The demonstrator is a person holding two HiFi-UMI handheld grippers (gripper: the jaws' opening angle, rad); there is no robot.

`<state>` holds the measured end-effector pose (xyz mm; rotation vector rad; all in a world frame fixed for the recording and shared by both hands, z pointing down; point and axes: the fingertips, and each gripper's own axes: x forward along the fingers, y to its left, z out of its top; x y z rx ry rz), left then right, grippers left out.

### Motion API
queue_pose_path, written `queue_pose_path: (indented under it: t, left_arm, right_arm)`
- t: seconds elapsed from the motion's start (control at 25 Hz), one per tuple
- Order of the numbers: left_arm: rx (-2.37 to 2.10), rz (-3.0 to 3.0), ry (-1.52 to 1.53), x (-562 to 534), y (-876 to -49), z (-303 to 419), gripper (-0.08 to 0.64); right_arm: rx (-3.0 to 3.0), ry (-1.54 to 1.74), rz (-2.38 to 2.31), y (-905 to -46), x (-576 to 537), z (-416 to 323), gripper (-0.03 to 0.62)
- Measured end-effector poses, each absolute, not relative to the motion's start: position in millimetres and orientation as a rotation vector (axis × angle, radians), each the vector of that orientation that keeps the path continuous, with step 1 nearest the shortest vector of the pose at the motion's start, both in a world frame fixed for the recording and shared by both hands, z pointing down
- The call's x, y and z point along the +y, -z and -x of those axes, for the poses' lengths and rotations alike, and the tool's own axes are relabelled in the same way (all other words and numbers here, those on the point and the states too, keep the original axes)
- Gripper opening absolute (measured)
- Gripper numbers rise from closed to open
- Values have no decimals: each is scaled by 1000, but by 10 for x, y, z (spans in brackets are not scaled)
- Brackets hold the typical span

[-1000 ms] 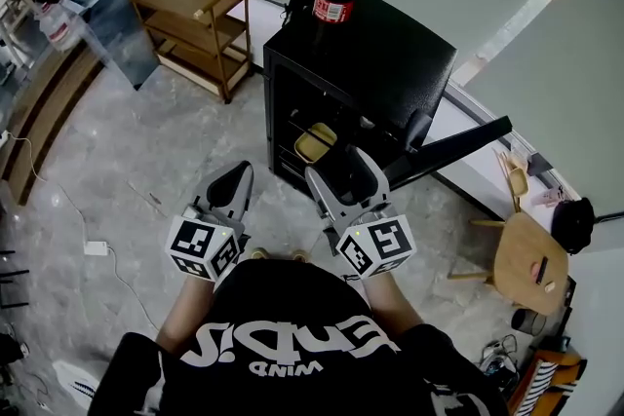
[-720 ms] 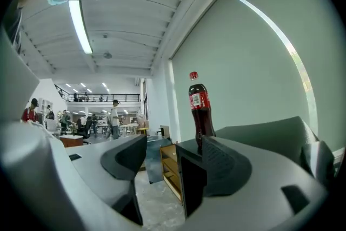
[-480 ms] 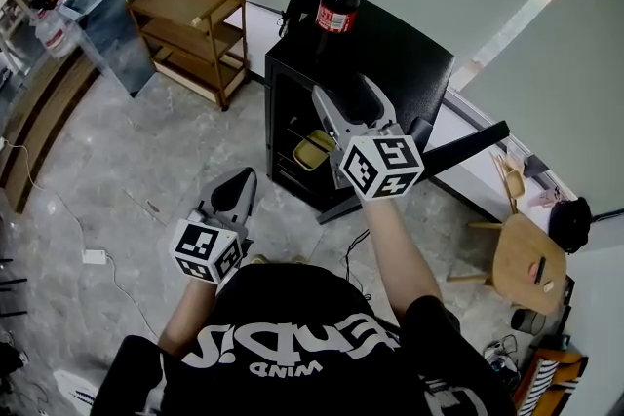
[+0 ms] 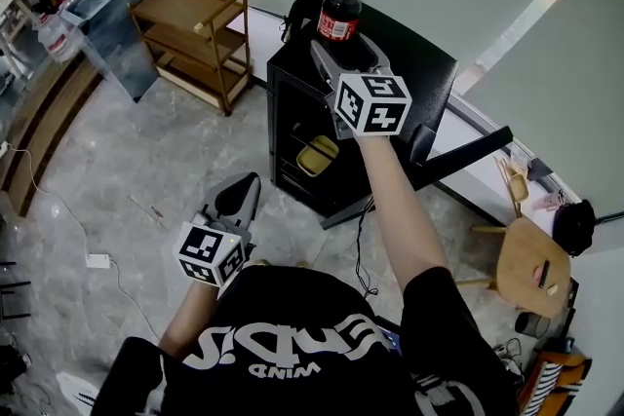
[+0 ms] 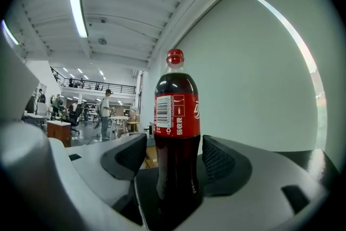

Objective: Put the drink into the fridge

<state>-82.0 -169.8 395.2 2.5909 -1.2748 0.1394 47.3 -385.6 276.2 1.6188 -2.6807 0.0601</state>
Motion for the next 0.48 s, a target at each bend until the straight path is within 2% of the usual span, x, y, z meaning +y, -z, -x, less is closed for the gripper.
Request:
queue_pose_path:
  t: [0.48]
  left_arm:
    - [-1305,-2563,-155,-1784,-4005,880,8]
  right_arm:
    - [-2676,-54,-1553,-2886,-4136,-377,318]
